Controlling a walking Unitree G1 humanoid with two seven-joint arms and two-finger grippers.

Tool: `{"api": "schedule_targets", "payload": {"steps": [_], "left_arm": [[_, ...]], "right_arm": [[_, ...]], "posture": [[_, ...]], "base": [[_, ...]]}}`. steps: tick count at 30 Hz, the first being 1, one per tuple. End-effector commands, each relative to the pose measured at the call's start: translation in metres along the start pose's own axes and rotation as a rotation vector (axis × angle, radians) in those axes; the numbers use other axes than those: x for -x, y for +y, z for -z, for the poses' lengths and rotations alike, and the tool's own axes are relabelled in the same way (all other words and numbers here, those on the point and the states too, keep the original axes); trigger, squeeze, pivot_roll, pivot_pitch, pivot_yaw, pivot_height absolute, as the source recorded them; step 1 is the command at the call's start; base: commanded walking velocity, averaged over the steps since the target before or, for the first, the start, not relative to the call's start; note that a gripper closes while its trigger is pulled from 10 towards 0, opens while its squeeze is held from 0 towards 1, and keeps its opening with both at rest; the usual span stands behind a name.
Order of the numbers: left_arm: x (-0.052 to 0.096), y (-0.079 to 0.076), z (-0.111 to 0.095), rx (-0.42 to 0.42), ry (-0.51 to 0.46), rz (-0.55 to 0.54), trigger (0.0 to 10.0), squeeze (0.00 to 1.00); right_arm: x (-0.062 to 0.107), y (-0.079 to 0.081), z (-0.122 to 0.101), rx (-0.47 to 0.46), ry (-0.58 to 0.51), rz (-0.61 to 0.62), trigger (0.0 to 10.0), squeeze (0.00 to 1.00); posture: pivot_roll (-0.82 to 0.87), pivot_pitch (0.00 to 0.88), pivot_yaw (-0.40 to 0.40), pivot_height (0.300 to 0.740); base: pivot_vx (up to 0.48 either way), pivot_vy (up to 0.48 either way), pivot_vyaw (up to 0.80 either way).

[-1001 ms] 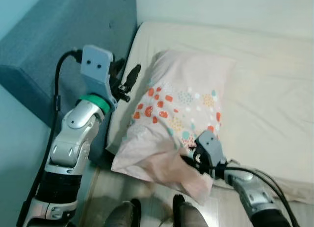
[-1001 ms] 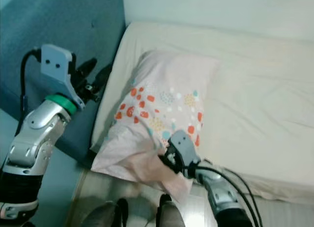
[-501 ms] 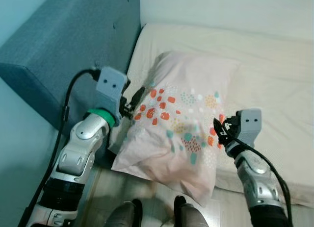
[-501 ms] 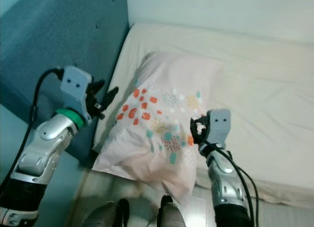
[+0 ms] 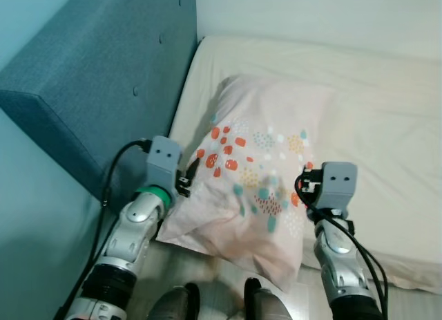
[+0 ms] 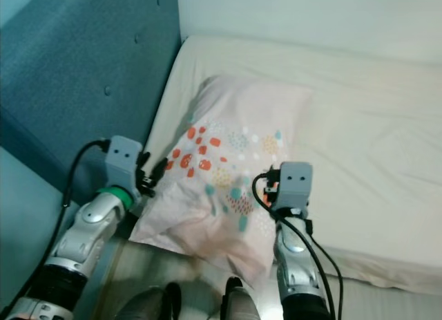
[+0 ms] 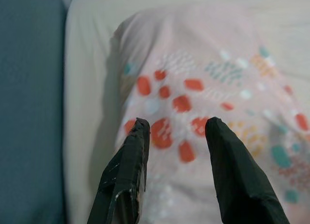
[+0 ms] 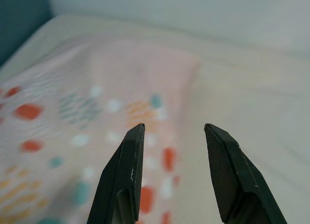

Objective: Clean up the room

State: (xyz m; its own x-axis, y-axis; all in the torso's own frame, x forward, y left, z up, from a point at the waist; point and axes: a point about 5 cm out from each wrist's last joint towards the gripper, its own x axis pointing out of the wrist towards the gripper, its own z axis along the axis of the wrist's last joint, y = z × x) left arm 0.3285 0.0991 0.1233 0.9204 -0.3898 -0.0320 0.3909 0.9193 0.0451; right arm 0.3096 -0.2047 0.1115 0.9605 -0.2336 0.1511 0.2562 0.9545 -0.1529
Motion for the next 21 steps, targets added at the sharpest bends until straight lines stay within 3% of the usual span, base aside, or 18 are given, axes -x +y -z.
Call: {"api": "schedule_targets", "payload": {"steps": [1,21], "left_arm": [[-0.0003,-0.0023,0.0009,-0.015,-0.012,0.014,10.0,0.00],[-0.0065,-0.0007,-0.0049,-0.042,-0.058,0.022,10.0,0.00]], "right_arm": [[0.0002,-0.0048,0.0059,0.013,0.014,0.040,10.0,0.00],[-0.0009,0.0008,0.0051,0.013,-0.016,0.050,10.0,0.00]], "posture": [[-0.06,0.100,0.080,0.704],[-0.07,0.096,0.085,0.619]], "base": [[0.000,0.000,0.00],[0.000,0.000,0.00]]}}
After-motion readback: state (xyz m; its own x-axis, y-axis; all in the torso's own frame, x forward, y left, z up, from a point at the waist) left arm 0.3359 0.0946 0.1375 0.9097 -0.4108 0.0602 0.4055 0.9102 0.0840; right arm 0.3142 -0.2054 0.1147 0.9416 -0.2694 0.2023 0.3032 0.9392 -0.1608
